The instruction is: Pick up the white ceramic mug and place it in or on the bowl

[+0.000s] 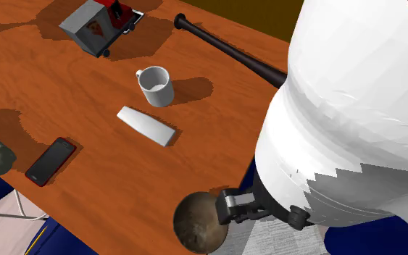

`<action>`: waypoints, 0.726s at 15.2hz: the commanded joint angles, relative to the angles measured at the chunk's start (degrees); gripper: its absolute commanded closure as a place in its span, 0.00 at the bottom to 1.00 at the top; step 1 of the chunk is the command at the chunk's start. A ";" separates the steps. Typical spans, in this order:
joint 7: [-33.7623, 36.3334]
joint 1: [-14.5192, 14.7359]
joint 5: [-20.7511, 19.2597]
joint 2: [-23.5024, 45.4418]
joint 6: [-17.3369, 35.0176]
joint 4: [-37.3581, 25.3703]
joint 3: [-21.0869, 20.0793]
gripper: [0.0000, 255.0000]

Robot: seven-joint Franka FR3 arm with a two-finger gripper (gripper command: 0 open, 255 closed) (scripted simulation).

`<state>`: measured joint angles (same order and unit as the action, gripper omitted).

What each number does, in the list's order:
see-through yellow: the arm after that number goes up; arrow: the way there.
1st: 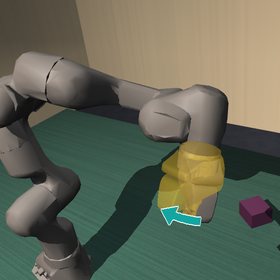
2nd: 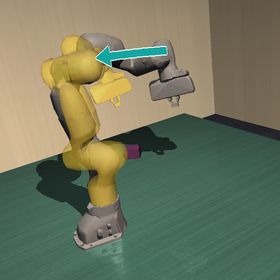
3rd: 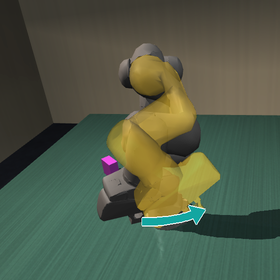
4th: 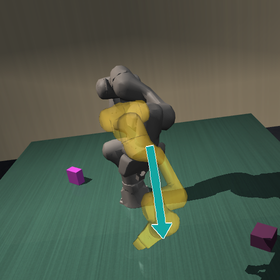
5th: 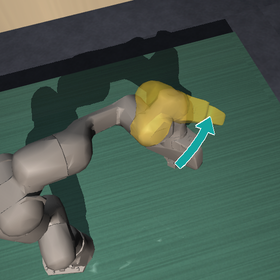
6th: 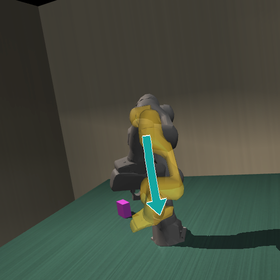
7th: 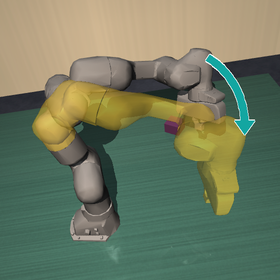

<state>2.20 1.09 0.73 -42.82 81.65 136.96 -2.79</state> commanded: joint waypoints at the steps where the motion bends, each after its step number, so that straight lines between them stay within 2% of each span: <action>1: 0.00 0.00 0.00 0.00 0.00 0.00 0.00 0.00; 11: 4.74 0.37 2.09 18.49 16.51 -5.04 -3.60 0.00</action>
<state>6.76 1.55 2.85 -25.71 96.91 132.44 -6.30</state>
